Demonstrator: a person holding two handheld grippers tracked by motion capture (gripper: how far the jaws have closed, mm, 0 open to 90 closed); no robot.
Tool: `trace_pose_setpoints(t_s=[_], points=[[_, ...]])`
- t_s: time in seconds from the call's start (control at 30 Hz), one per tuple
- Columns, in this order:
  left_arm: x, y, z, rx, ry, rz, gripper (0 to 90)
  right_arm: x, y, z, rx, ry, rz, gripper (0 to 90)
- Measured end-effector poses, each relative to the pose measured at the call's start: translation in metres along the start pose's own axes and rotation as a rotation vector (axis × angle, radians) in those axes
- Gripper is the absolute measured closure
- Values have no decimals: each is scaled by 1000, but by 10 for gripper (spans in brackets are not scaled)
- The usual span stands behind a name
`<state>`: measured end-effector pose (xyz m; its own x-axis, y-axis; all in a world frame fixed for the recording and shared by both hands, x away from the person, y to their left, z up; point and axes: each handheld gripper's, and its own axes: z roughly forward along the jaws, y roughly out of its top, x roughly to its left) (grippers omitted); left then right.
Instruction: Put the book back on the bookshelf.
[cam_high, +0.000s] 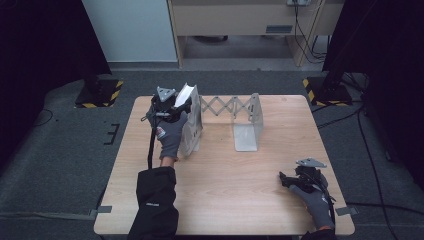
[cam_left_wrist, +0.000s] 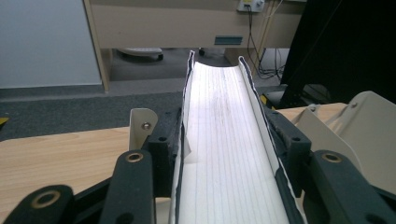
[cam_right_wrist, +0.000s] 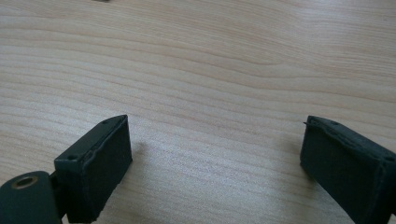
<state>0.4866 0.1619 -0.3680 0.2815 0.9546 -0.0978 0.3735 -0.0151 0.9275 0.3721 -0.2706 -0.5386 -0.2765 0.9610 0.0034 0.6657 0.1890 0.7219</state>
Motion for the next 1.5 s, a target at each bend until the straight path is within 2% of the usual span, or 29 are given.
trace_pose_setpoints(t_s=[0.13,0.23,0.33,0.43,0.6,0.77,0.9,1.03,1.2,1.23,1.27,1.37,1.5], points=[[-4,-4,12,8,11,14,520,0,0,0,1,2,-1,91],[-3,-7,17,10,26,-4,520,0,0,0,0,2,-3,91],[-4,-9,21,7,34,3,520,0,0,0,0,2,-3,91],[-5,-11,25,-6,48,-9,518,0,0,0,0,4,-3,91],[-10,-17,26,-26,42,17,513,0,0,0,0,3,-3,90],[-10,-20,23,-39,27,9,487,0,0,0,-1,2,-4,91],[-9,-24,15,-52,-15,10,390,0,0,0,0,2,-4,91],[-4,-31,-3,-66,-46,20,388,0,0,0,-1,2,-4,91],[2,-41,-25,-57,-92,25,392,0,0,0,0,-1,-4,92],[2,-41,-25,-57,-92,25,394,0,0,0,-1,-1,-7,92],[4,-48,-31,-47,-103,27,398,0,0,0,-1,-1,-6,93],[6,-58,-34,-20,-111,42,413,0,0,0,0,-1,-4,92],[8,-68,-33,-18,-118,31,457,0,0,0,-1,-3,-5,94]])
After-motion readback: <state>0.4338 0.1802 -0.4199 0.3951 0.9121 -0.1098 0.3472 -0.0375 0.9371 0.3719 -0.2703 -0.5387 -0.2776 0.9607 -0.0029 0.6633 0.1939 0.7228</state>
